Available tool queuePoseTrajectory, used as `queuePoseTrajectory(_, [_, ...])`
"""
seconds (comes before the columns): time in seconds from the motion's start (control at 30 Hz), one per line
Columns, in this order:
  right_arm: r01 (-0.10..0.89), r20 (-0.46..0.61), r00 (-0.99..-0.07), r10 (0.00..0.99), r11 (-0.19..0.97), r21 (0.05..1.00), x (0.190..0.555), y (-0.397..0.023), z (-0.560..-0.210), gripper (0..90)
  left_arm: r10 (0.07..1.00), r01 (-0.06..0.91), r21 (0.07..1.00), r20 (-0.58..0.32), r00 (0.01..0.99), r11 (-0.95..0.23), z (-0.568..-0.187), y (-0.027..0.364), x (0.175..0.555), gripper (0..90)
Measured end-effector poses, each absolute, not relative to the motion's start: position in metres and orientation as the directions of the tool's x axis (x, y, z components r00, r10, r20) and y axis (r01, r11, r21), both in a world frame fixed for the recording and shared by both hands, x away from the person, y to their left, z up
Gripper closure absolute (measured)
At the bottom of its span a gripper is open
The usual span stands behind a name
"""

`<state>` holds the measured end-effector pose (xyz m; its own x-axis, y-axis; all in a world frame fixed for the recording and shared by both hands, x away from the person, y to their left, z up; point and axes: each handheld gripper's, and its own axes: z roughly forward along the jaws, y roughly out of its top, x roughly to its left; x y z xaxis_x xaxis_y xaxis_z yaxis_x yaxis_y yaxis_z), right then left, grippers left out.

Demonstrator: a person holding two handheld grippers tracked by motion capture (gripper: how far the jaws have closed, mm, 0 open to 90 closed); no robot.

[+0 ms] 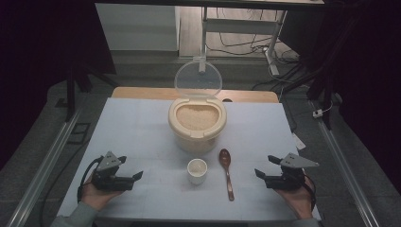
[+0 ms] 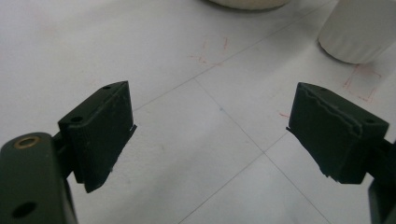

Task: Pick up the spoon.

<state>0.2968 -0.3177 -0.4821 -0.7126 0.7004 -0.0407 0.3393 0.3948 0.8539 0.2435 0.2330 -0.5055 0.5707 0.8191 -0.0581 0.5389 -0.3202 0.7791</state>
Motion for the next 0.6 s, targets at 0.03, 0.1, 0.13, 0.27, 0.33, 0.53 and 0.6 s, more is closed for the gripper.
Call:
queuePoseTrajectory(0.03, [0.341, -0.036, -0.715, 0.698, 0.393, 0.854, 0.2967, -0.3172, -0.4826, 23.2, 0.819, 0.539, 0.779, -0.059, 0.570, -0.319, -0.5054, 0.2334, 0.2433, 13.8])
queuePoseTrajectory(0.1, [0.340, -0.044, -0.711, 0.701, 0.398, 0.852, 0.2961, -0.3169, -0.4827, 23.1, 0.817, 0.540, 0.778, -0.061, 0.573, -0.321, -0.5054, 0.2338, 0.2433, 13.8])
queuePoseTrajectory(0.13, [0.338, -0.046, -0.712, 0.701, 0.399, 0.852, 0.2961, -0.3167, -0.4830, 23.1, 0.818, 0.541, 0.777, -0.059, 0.573, -0.323, -0.5055, 0.2338, 0.2435, 13.8])
queuePoseTrajectory(0.27, [0.343, -0.063, -0.707, 0.704, 0.420, 0.841, 0.2964, -0.3156, -0.4837, 23.9, 0.815, 0.546, 0.771, -0.062, 0.576, -0.327, -0.5060, 0.2340, 0.2438, 13.8])
queuePoseTrajectory(0.33, [0.348, -0.060, -0.706, 0.706, 0.419, 0.839, 0.2965, -0.3159, -0.4834, 24.3, 0.815, 0.547, 0.770, -0.063, 0.577, -0.328, -0.5057, 0.2339, 0.2437, 14.0])
queuePoseTrajectory(0.53, [0.348, -0.064, -0.706, 0.705, 0.424, 0.836, 0.2960, -0.3152, -0.4812, 25.8, 0.818, 0.551, 0.770, -0.068, 0.571, -0.321, -0.5064, 0.2351, 0.2444, 14.9])
queuePoseTrajectory(0.6, [0.348, -0.066, -0.706, 0.705, 0.427, 0.834, 0.2954, -0.3142, -0.4794, 26.0, 0.818, 0.555, 0.768, -0.072, 0.571, -0.319, -0.5063, 0.2355, 0.2446, 14.9])
